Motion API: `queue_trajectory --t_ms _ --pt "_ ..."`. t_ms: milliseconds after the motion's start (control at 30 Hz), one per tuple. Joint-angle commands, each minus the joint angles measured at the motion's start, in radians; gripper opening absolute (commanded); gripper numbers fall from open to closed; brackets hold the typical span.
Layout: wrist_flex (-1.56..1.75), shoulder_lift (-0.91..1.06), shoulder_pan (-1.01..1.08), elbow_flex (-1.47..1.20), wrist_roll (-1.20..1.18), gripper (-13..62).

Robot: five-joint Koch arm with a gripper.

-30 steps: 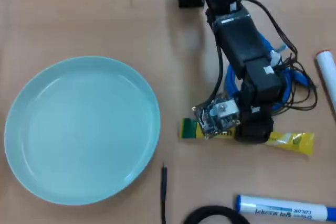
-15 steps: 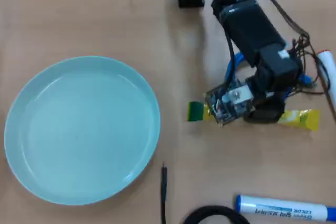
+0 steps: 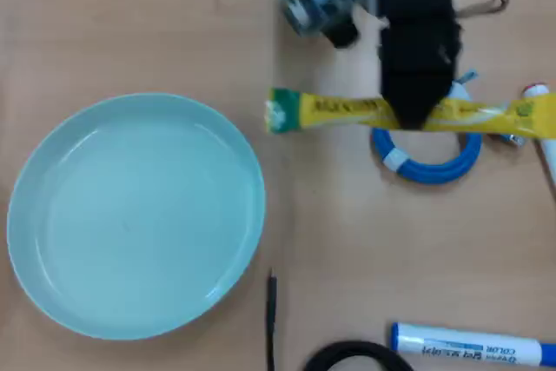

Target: Pick up the yellow coffee stick, then put it in the green bowl

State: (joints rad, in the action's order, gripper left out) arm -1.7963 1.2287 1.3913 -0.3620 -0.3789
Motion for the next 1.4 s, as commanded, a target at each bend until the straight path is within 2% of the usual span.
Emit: queue_trajectory --t_ms 0,167,567,900,1233,1367 --pt "-0.049 0.140 0.064 0.046 0.009 -6.2" --pt "-0.049 0.236 0.147 0.037 0.015 -6.2" --pt "-0.037 0.265 0.374 0.015 0.098 -6.2" --pt "0.367 0.443 0.537 -0.577 0.103 -6.2" --pt "0.667 0.454 0.630 -0.868 0.137 -6.2" --pt "0.713 0.428 0.658 -0.900 0.138 -6.2"
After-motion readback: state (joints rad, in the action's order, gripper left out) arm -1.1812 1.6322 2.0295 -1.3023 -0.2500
